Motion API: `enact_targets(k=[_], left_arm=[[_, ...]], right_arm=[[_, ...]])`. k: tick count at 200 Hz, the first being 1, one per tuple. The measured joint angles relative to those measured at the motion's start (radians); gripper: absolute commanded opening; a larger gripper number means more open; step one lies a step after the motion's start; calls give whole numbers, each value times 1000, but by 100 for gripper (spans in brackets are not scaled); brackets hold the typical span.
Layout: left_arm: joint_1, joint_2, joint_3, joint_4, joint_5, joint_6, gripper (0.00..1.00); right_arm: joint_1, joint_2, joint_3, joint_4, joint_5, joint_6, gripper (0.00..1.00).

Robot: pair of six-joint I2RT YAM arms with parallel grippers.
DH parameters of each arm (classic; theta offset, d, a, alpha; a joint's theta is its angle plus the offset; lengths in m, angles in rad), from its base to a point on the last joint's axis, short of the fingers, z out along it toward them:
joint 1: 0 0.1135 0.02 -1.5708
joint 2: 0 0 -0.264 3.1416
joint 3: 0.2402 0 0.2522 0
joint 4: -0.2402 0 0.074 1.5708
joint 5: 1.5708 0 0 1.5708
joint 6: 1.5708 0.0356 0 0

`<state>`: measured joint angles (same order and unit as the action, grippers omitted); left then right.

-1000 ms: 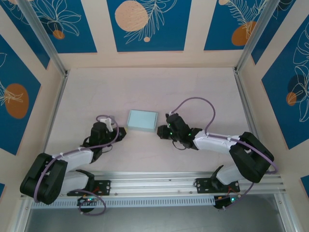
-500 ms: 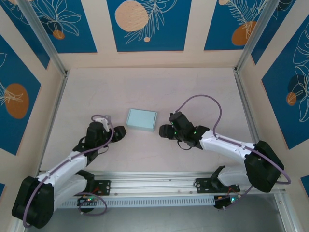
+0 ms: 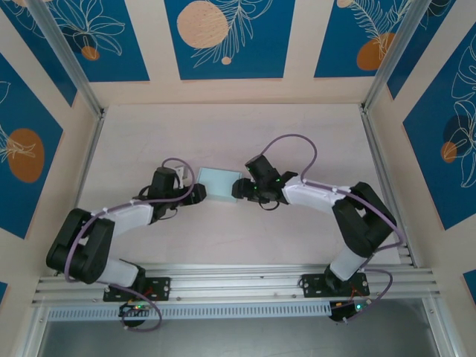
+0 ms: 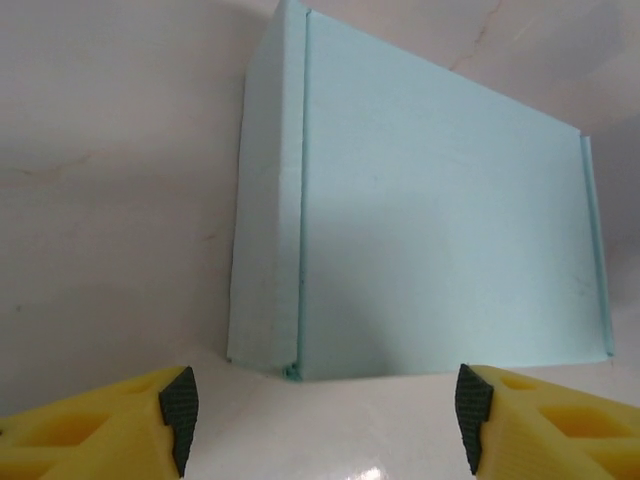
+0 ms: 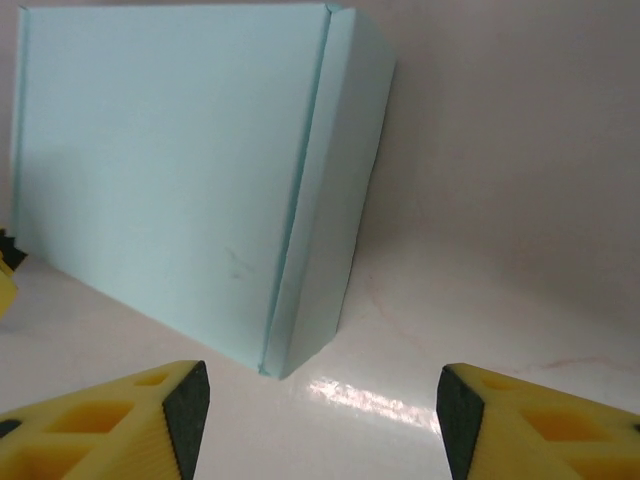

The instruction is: Fold the paper box

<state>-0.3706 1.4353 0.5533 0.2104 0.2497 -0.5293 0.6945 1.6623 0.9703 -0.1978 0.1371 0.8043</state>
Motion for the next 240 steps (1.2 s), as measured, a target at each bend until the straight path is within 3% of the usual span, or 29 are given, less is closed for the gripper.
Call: enact_targets(k=[74,149,182,217,240], left_arm=[[1,133,101,71,74,28,59],[-8,270,176,169,132,-53,59],[-8,289,218,176,132,-68,60],[-8,289,254,174,122,-72,64],[-7,288,259,170,113,-75,71]], right_arm=[[-80,157,134,11,-95,-34,41],[-206,274,282,-8,-158,-96,38],[-222,277,286,-26,-172,-105,45],[-228,275,286,-46,-169,-125,62],[-236,248,286,-81,-156,-145,68]])
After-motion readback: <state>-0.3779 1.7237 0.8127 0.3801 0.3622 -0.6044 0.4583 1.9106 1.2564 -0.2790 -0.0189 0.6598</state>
